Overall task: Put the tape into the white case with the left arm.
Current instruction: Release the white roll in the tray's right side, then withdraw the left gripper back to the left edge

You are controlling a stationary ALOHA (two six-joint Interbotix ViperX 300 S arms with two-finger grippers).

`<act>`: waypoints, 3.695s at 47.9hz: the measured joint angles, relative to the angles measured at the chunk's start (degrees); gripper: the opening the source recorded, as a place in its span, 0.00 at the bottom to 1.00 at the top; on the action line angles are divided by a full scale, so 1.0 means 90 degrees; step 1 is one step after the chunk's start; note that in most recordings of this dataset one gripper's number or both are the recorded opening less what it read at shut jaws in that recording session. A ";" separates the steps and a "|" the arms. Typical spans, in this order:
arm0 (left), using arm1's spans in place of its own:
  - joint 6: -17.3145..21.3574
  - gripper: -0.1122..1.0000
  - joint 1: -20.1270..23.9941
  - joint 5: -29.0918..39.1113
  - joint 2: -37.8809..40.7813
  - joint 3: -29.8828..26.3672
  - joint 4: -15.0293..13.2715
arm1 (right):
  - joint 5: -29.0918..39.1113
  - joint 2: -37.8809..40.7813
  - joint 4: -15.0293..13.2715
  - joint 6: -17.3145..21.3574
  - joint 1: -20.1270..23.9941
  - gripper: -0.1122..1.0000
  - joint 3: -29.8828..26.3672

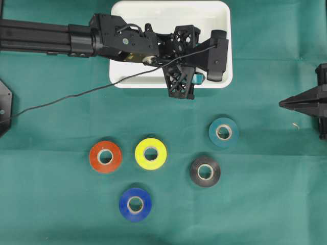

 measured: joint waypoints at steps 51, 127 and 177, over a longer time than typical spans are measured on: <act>-0.0205 0.96 -0.0879 -0.0449 -0.2031 0.1777 -0.0010 | 0.0000 -0.0010 0.0000 0.0000 0.0000 0.02 0.0000; -0.0791 0.95 -0.1533 -0.3076 -0.5459 0.5586 -0.0029 | 0.0186 -0.0010 0.0000 0.0000 0.0000 0.02 0.0000; -0.1689 0.95 -0.2217 -0.0947 -0.5020 0.5508 -0.0039 | 0.0186 -0.0010 0.0000 0.0000 0.0000 0.02 0.0010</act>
